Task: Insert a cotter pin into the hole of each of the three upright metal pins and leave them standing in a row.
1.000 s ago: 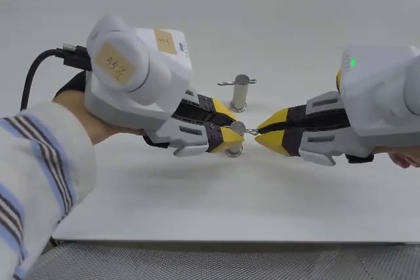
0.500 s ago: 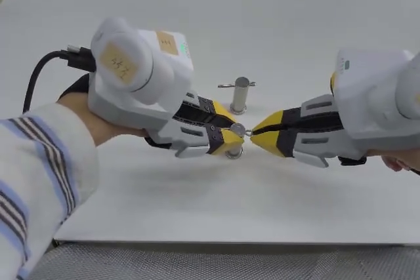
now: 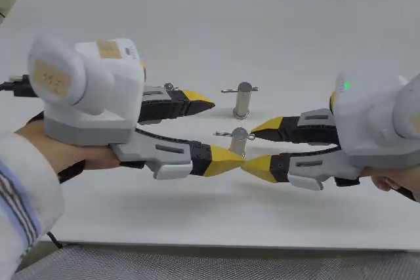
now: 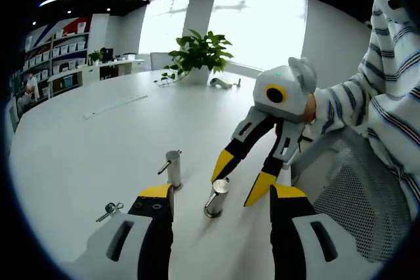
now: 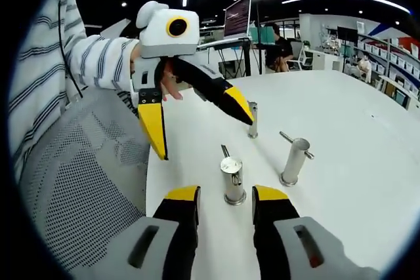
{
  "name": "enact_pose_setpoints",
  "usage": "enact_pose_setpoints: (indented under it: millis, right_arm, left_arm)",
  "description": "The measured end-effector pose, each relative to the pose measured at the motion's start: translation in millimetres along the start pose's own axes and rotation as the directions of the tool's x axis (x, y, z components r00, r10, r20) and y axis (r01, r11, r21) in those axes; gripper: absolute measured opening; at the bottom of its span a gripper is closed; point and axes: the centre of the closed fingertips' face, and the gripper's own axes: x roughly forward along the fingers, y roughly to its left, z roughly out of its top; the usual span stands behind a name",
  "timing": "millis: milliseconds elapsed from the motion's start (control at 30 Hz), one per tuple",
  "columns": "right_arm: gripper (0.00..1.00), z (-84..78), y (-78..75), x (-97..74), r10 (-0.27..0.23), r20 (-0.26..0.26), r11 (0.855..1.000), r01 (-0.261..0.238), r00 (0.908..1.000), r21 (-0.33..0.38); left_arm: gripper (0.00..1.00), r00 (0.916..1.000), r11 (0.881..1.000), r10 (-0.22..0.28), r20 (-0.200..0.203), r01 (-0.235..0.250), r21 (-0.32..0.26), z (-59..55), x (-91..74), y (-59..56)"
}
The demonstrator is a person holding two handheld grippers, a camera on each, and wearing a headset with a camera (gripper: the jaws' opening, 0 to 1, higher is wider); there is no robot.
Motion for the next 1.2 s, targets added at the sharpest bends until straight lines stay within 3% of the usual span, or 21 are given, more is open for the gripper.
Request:
enact_pose_setpoints:
  millis: [100, 167, 233, 367, 467, 567, 733, 900, 967, 1200]
  right_arm:
    - [0.29, 1.8, 0.5, 3.5, 0.007, 0.028, 1.000, -0.007, 0.9996, 0.019]
    - [0.29, 4.3, 0.3, 6.3, 0.008, 0.058, 0.999, -0.010, 0.9983, 0.033]
    - [0.29, 5.0, 1.2, 8.7, 0.016, 0.070, 0.999, -0.018, 0.9974, 0.039]
    - [0.29, 2.7, 3.2, 14.2, 0.032, 0.074, 0.999, -0.034, 0.9968, 0.027]
    - [0.29, 0.1, 3.2, 19.3, 0.043, 0.072, 0.999, -0.045, 0.9965, 0.022]
    - [0.26, -1.3, 2.6, 23.9, 0.051, 0.060, 0.999, -0.052, 0.9968, 0.010]
    - [0.23, -0.3, 0.9, 26.9, 0.060, 0.068, 0.998, -0.060, 0.9958, -0.012]
    - [0.19, -2.2, -3.7, 29.9, 0.045, 0.075, 0.999, -0.043, 0.9962, -0.021]
    - [0.12, -2.2, -7.6, 29.5, 0.028, 0.081, 0.999, -0.026, 0.9964, -0.026]
    - [0.09, -1.8, -6.0, 25.2, 0.054, 0.084, 0.991, -0.043, 0.9950, -0.124]
  left_arm:
    - [0.67, 0.9992, 0.999, 0.041, -0.007, -0.041, -0.023, -7.5, -12.6, 2.2]
    - [0.73, 0.9983, 0.997, 0.057, 0.014, -0.056, -0.053, -8.3, -17.8, 1.7]
    - [0.79, 0.9960, 0.992, 0.089, 0.008, -0.088, -0.096, -14.2, -25.4, 1.9]
    - [0.93, 0.9948, 0.990, 0.102, 0.006, -0.101, -0.104, -17.7, -33.4, -6.7]
    - [0.99, 0.9895, 0.986, 0.144, -0.006, -0.144, -0.088, -20.7, -38.4, -7.0]
    - [0.99, 0.9892, 0.981, 0.147, 0.006, -0.145, -0.129, -22.1, -41.5, -10.2]
    - [0.99, 0.9849, 0.978, 0.171, -0.024, -0.173, -0.118, -28.2, -47.2, -11.9]
    - [0.99, 0.9791, 0.971, 0.201, -0.029, -0.203, -0.128, -30.3, -49.4, -11.6]
    - [0.99, 0.9761, 0.968, 0.214, -0.034, -0.217, -0.128, -30.7, -49.9, -10.9]
    - [0.99, 0.9733, 0.966, 0.223, -0.052, -0.228, -0.121, -34.0, -49.7, -15.0]
